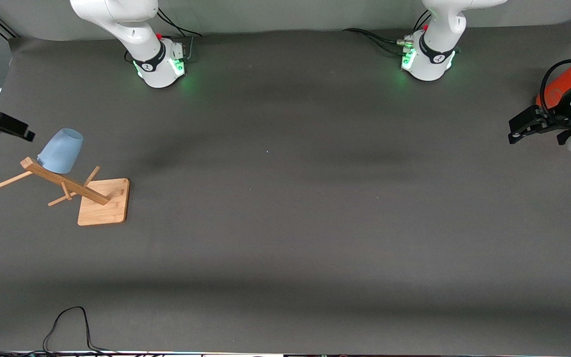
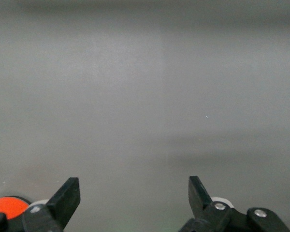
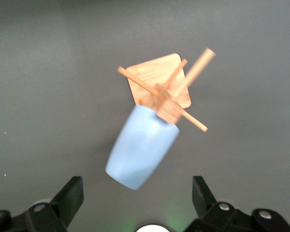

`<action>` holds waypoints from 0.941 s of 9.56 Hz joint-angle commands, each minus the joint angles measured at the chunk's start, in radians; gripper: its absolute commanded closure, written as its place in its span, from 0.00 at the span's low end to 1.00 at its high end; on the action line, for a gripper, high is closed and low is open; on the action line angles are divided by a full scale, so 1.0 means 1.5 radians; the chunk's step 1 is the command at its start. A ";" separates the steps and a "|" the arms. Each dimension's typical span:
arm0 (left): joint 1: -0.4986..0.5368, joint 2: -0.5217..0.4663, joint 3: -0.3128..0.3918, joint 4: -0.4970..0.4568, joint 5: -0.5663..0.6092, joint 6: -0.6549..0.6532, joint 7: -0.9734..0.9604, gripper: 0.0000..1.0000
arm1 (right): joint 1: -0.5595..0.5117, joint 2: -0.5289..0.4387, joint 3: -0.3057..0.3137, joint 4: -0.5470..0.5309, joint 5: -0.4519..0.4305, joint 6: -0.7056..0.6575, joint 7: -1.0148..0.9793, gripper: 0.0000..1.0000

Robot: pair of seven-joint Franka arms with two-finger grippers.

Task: Rotate and upright cup with both arms
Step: 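Grasp the light blue cup on the wooden mug tree with the right gripper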

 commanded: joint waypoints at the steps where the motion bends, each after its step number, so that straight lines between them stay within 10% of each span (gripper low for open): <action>1: -0.005 -0.004 0.003 0.003 -0.006 0.003 0.001 0.00 | 0.010 -0.018 -0.007 -0.033 -0.007 0.014 0.005 0.00; 9: -0.005 -0.004 0.003 0.003 -0.006 0.001 0.001 0.00 | 0.005 0.021 -0.016 -0.046 0.022 0.049 0.346 0.00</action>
